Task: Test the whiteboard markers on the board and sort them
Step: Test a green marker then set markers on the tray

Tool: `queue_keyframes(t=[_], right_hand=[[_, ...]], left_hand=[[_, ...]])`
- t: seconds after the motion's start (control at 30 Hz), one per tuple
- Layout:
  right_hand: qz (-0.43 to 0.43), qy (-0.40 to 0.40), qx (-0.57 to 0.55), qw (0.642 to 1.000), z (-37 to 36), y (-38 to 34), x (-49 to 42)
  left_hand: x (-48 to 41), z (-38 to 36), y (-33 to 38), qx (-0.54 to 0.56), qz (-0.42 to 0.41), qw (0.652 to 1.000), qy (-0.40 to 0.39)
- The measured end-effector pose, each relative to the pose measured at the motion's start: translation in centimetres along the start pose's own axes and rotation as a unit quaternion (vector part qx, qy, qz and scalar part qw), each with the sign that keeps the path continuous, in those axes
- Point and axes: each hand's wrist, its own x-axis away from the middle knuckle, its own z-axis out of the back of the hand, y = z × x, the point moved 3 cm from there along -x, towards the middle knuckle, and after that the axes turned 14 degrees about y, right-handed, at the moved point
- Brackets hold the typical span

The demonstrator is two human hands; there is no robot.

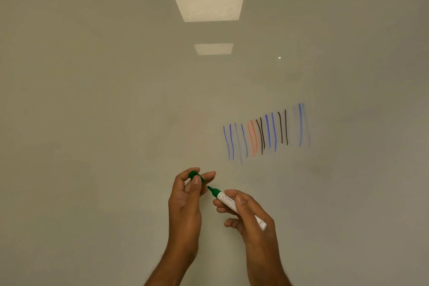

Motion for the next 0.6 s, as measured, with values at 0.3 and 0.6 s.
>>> queue_keyframes(t=[0.3, 0.6], right_hand=[[-0.011, 0.021, -0.046, 0.999, -1.5, -0.2, 2.7], [0.006, 0.069, -0.023, 0.997, -3.0, 0.2, 5.0]], left_hand=[[1.4, 1.2, 0.0, 0.196, 0.210, 0.954, -0.080], [2.3, 2.5, -1.5, 0.269, 0.272, 0.923, -0.040]])
